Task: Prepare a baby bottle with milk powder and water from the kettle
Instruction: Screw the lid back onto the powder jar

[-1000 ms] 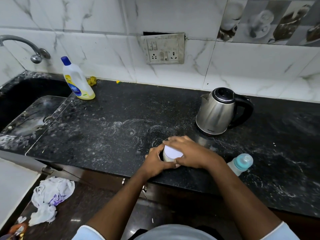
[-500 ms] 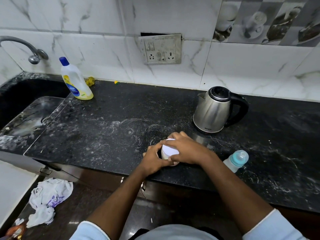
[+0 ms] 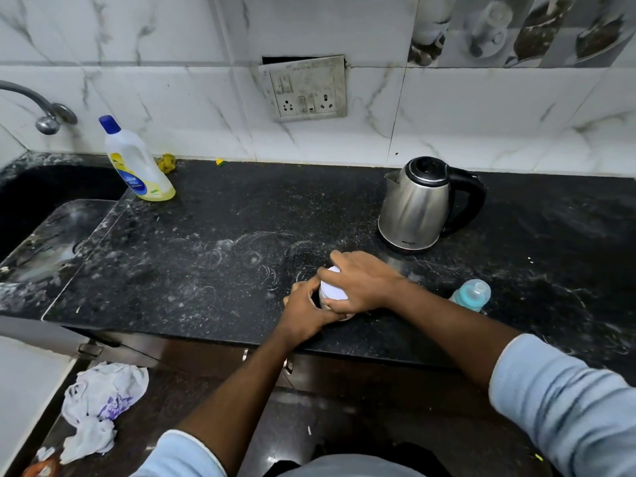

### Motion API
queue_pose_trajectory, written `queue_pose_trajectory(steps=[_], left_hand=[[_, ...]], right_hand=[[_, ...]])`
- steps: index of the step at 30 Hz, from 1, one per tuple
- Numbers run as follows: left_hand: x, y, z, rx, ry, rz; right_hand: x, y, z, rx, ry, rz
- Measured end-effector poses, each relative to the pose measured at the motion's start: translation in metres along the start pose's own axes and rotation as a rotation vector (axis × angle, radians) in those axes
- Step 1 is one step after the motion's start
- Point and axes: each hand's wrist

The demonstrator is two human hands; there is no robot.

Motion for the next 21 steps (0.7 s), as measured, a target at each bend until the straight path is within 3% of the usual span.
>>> queue_pose_trajectory(steps=[10,21], left_hand=[[0.002,-0.01,-0.008,-0.041,0.066,-0.006],[0.007,-0.012,-0.011,-0.058,0.068,0.004]], right_hand=[[0.002,-0.017,-0.007,-0.067,-0.033,-0.203],[0.005,-0.022,-0.009,-0.062,0.016,-0.235]])
Point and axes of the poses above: each hand's wrist, its own x-axis away from the middle knuckle, its own z-axis out of the back of the hand, y = z × x
